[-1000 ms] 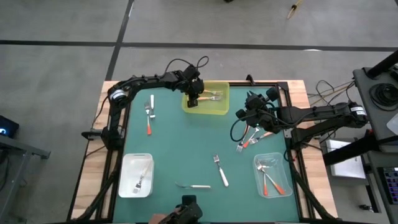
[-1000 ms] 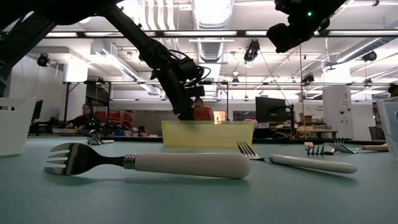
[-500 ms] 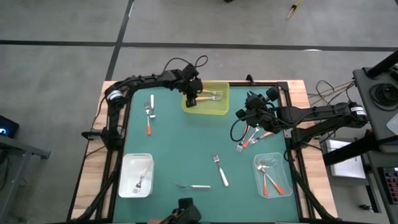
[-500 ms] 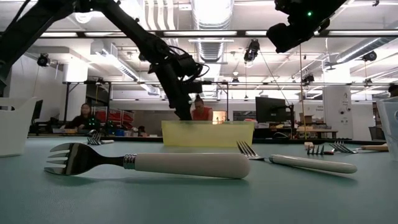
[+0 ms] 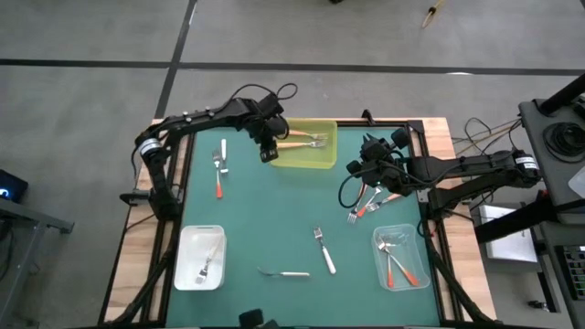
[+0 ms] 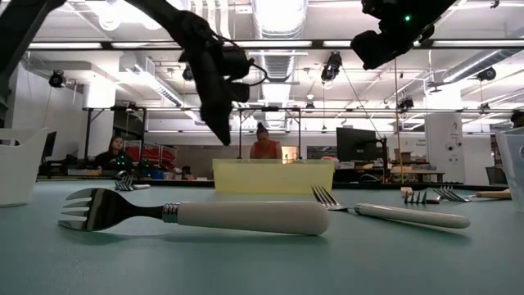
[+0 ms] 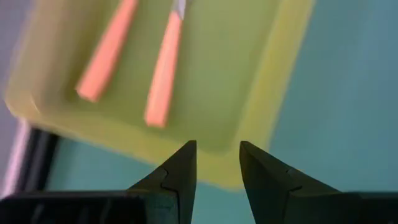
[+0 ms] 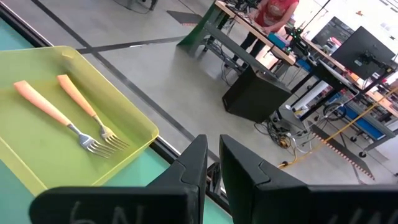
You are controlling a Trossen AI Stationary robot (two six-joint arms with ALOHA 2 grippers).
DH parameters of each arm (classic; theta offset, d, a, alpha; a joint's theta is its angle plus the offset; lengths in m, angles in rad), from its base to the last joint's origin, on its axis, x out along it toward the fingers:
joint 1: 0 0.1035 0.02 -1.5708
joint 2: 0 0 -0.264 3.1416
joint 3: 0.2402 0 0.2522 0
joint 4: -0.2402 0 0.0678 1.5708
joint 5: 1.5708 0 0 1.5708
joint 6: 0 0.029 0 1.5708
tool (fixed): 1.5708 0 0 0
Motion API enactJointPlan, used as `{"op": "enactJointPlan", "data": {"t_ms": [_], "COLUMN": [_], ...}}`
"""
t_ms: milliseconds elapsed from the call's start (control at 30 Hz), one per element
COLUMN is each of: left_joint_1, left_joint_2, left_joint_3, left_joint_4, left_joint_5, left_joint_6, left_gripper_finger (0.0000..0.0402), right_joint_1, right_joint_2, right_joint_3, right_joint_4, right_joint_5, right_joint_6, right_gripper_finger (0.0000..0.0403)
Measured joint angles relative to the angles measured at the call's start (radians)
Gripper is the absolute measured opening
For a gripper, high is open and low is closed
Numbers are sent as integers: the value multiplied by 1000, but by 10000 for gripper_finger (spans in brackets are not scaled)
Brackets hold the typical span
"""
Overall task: Sort silverware by color (type)
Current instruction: Put the white fork into the white bin
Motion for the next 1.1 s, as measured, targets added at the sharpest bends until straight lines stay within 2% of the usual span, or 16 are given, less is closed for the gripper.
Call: {"op": "enactJointPlan", "data": {"t_ms": [267,667,767,900,1100], "left_joint_1": [-58,-130,-130,-135,-167], "left_joint_2": [-83,-383,-467,-566,-703], "left_joint_3": [-41,-370,-448,-524,-621], "left_joint_4": [-178,-75,-55,-36,53], "left_joint_5": [0,-1,-3,-3,-3], "left_joint_6": [-118,-330,-384,-436,-469], "left_gripper_finger": [104,104,103,103,103], "right_joint_1": [0,0,1,3,9], "right_joint_2": [0,0,0,0,31], "right_joint_3": [-1,-1,-1,-1,-1], "right_joint_4": [0,5,17,116,272], "right_joint_5": [0,-2,-40,-177,-588], "right_joint_6": [0,44,69,69,122], "right_gripper_finger": [34,34,34,34,34]}}
